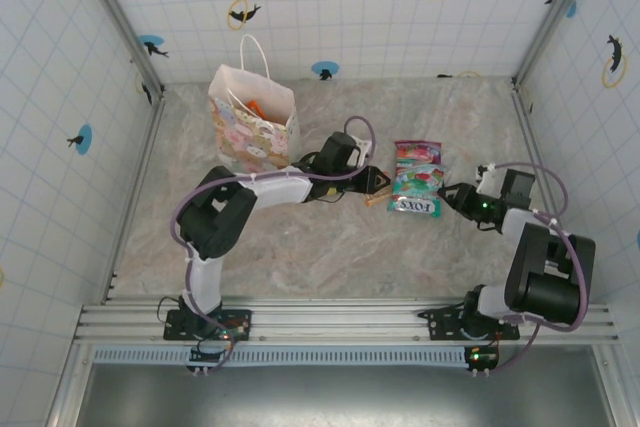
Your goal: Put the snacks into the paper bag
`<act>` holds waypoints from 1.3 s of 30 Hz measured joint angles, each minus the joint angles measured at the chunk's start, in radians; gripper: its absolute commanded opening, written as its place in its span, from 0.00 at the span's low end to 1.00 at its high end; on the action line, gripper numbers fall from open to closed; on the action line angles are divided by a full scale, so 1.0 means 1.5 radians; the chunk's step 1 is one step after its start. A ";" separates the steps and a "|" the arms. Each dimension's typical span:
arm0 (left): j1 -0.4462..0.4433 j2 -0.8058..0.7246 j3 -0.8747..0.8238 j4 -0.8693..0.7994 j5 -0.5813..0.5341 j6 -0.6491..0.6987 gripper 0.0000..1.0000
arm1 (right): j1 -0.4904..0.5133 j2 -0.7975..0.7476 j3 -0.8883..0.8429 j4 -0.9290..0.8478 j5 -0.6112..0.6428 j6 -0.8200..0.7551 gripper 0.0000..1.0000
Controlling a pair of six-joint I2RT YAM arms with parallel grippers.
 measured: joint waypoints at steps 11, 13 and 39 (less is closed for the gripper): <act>0.000 0.086 0.036 0.039 0.035 -0.028 0.32 | 0.018 0.104 0.003 0.057 -0.025 0.000 0.45; 0.000 0.096 0.041 0.045 0.042 -0.033 0.32 | 0.029 0.121 0.010 0.062 -0.035 0.000 0.45; 0.000 0.153 0.095 0.069 0.062 -0.047 0.31 | 0.105 0.234 0.078 0.151 -0.131 0.035 0.27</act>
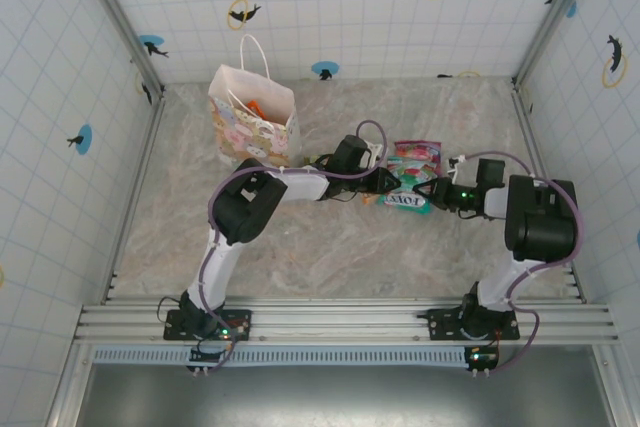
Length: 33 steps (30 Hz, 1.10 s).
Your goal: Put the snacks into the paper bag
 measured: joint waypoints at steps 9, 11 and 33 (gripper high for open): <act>0.000 -0.014 -0.002 -0.017 -0.013 0.008 0.32 | -0.011 -0.050 -0.022 0.001 0.002 0.000 0.11; 0.000 -0.027 -0.007 -0.023 -0.019 0.010 0.32 | -0.014 -0.074 -0.030 0.001 0.010 0.000 0.09; -0.001 -0.379 -0.259 -0.166 -0.101 0.074 0.36 | 0.096 -0.393 -0.084 -0.021 0.159 0.070 0.03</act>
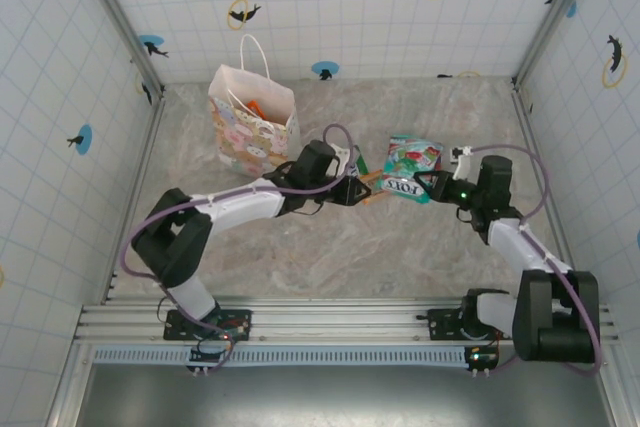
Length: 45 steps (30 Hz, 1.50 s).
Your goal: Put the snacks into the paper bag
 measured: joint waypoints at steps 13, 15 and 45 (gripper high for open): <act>0.028 -0.215 -0.208 -0.042 -0.066 -0.026 0.41 | 0.233 -0.065 0.000 0.028 0.194 0.044 0.02; 0.047 -0.249 -0.233 -0.045 -0.073 -0.036 0.43 | 0.278 -0.065 -0.002 0.052 0.233 0.044 0.02; 0.465 -0.474 -0.326 -0.166 -0.005 0.000 0.59 | 0.495 0.238 0.370 0.224 0.392 -0.130 0.00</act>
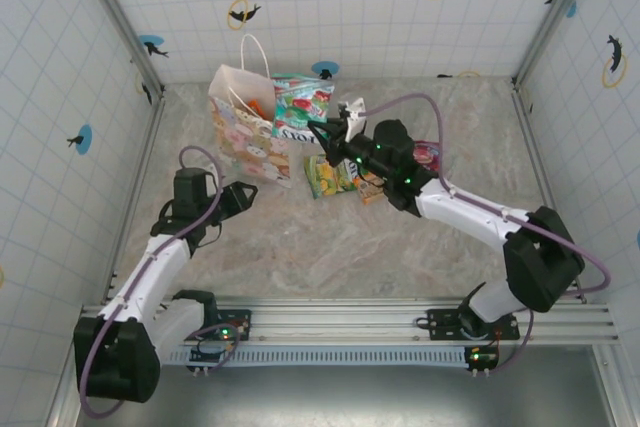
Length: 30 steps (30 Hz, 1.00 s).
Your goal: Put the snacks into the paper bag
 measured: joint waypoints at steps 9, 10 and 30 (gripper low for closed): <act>0.058 0.018 0.022 -0.010 0.035 0.011 0.60 | 0.000 0.137 0.212 -0.016 -0.004 -0.050 0.00; 0.059 0.020 0.026 -0.010 0.037 0.014 0.60 | 0.000 0.155 0.239 -0.021 -0.005 -0.053 0.01; 0.076 0.047 0.061 -0.015 0.043 0.032 0.59 | 0.000 0.411 0.523 -0.122 -0.025 -0.039 0.11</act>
